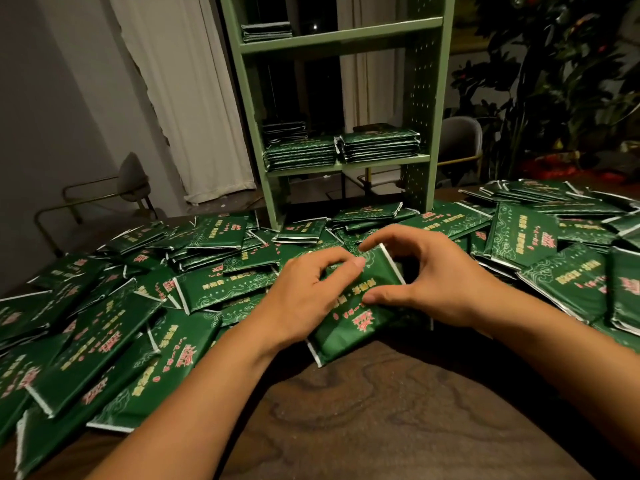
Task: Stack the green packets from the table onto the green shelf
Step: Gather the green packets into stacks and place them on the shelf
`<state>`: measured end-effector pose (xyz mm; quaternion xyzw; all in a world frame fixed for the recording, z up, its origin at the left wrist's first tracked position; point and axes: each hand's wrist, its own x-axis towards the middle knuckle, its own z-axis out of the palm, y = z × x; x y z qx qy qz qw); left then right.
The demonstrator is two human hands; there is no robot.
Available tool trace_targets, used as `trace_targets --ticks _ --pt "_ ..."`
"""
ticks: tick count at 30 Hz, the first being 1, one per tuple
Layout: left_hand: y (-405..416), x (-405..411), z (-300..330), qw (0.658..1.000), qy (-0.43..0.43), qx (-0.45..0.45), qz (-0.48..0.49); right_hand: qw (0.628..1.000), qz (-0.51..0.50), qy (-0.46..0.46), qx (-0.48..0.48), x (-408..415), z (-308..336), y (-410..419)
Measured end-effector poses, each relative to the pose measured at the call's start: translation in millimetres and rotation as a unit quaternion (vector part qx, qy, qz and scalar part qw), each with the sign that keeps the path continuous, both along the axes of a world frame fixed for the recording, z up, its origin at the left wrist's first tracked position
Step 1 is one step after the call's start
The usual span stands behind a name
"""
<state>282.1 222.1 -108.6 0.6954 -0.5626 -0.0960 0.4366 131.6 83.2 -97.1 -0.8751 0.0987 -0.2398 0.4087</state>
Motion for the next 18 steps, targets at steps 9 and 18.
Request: trace_targets --ticks 9,18 --pt "-4.9 0.1 4.3 0.947 0.288 -0.131 0.055 0.981 -0.060 -0.046 0.180 -1.5 8.7 1.3" --pt "-8.0 -5.8 4.2 0.928 0.347 -0.118 0.059 0.974 -0.040 -0.034 0.222 -0.3 7.3 1.2"
